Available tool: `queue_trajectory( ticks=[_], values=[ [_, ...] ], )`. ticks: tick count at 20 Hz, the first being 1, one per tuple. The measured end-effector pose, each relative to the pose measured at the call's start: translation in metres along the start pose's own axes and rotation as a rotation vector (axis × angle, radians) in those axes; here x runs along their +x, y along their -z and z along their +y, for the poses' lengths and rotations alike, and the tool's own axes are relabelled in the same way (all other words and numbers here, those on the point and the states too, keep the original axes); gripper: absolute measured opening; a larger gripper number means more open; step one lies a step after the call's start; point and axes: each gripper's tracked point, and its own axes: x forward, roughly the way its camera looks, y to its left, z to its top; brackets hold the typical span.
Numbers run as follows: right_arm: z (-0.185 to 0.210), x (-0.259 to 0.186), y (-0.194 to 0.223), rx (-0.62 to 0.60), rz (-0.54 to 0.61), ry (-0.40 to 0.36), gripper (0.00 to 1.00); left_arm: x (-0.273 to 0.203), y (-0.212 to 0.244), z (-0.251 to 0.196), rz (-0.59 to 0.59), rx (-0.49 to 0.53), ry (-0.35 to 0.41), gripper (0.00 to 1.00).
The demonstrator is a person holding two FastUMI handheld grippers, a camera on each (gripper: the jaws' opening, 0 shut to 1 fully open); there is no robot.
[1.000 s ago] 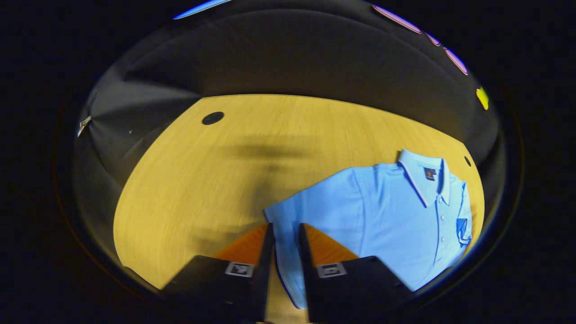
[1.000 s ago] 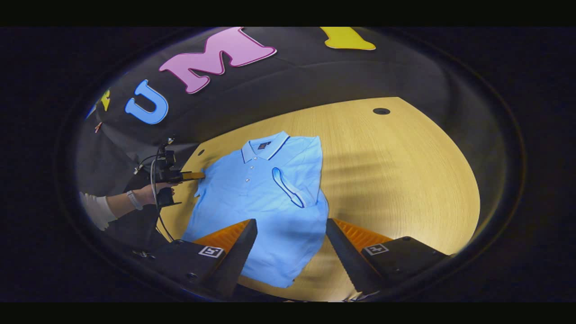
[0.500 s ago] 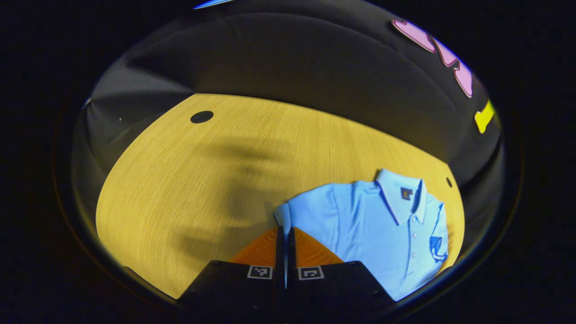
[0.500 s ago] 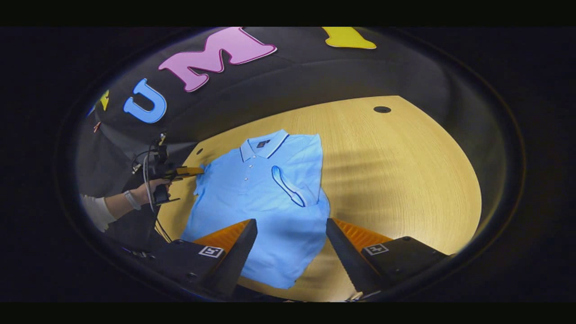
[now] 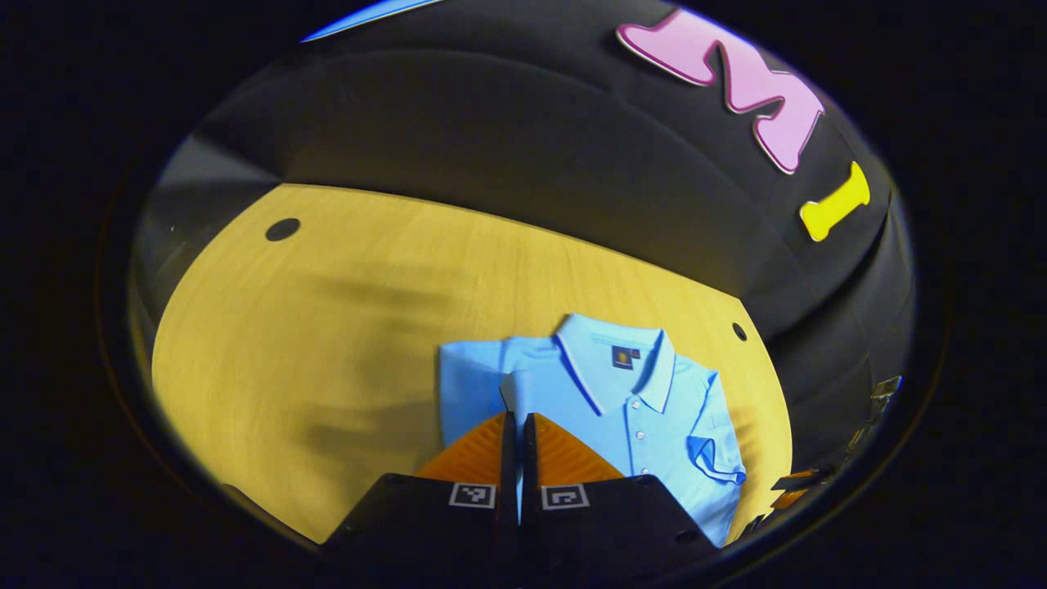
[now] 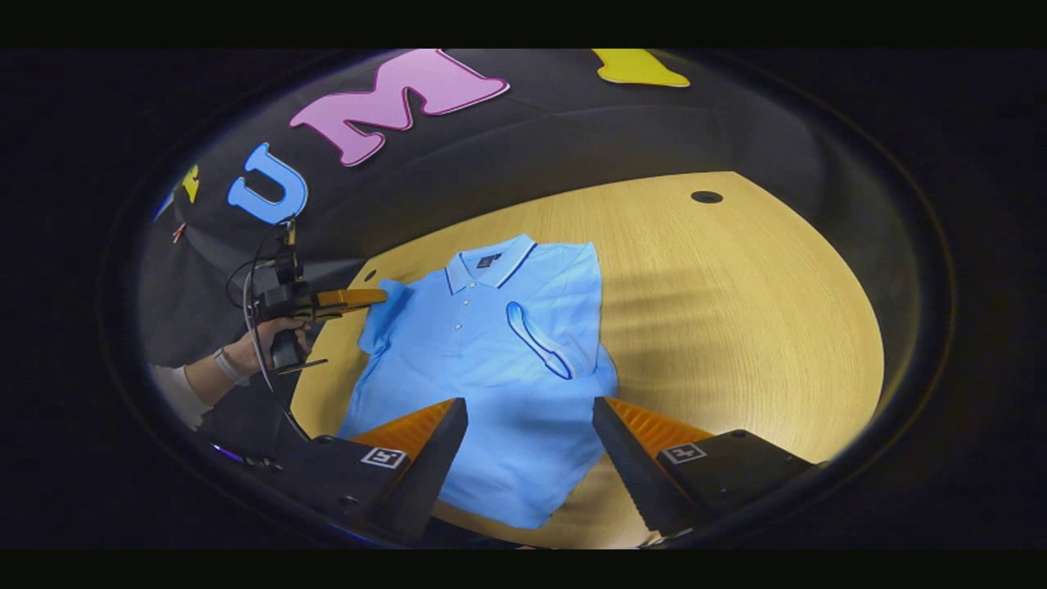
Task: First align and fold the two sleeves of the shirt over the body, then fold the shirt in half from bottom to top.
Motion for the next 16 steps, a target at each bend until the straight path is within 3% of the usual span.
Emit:
queue_trajectory(
  ticks=[3, 8, 10, 13, 16],
  values=[
    [0.001, -0.004, 0.001, -0.011, -0.004, 0.000, 0.96, 0.012, 0.015, -0.007, 0.057, 0.030, -0.042, 0.07],
    [-0.003, -0.008, 0.003, -0.001, -0.014, 0.001, 0.96, 0.016, 0.036, -0.038, 0.140, 0.024, 0.020, 0.16],
    [-0.001, -0.008, 0.005, 0.006, -0.014, -0.011, 0.96, 0.007, 0.040, -0.061, 0.162, 0.007, 0.101, 0.46],
    [-0.001, -0.009, 0.010, -0.008, -0.004, -0.023, 0.96, -0.008, 0.044, -0.075, 0.158, 0.063, 0.145, 0.91],
    [0.001, -0.012, 0.019, -0.010, 0.016, -0.055, 0.96, -0.040, 0.053, -0.076, 0.146, 0.154, 0.158, 0.94]
  ],
)
